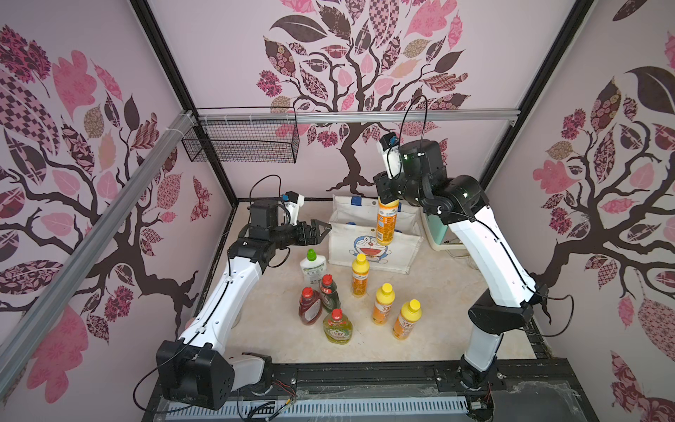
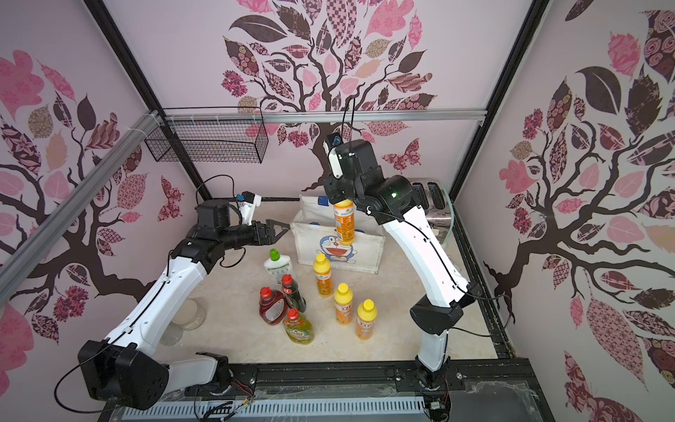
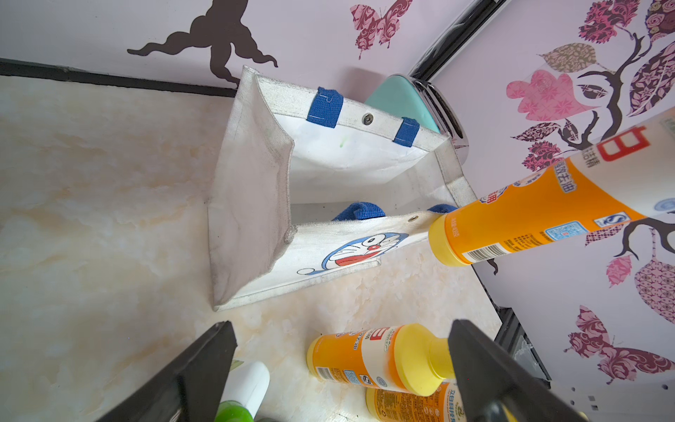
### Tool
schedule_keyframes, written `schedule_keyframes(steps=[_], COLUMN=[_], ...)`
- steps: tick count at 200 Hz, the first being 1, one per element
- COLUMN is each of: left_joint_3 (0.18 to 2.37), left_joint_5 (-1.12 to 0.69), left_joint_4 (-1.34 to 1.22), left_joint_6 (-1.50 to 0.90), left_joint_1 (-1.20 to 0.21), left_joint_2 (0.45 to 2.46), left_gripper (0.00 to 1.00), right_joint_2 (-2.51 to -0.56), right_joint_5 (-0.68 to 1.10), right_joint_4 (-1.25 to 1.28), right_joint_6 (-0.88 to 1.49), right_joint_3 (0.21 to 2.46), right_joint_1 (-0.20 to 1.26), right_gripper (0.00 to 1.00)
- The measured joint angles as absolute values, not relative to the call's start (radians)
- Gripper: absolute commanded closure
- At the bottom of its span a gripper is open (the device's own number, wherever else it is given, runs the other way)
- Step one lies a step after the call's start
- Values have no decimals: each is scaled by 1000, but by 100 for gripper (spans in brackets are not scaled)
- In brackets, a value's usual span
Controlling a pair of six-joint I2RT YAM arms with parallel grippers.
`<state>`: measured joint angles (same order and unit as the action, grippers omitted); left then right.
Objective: Pack dish soap into the shopping bag
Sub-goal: Place the bottle of dish soap in the shopping bag.
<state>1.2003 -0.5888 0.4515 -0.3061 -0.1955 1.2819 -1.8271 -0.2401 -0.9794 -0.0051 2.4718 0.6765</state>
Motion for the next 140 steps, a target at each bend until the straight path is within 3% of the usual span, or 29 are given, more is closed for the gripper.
schedule_keyframes(steps=[140], left_joint_3=[1200], left_joint_5=[-593], left_joint_4=[455], left_joint_6=[-301], left_joint_1=[-196], left_joint_2=[1282], left_gripper=[3], right_joint_2=[-1824], right_joint_5=[-315], right_joint_4=[-841], right_joint_6=[-64], right_joint_3=[2457], right_joint_1=[607], right_gripper=[100])
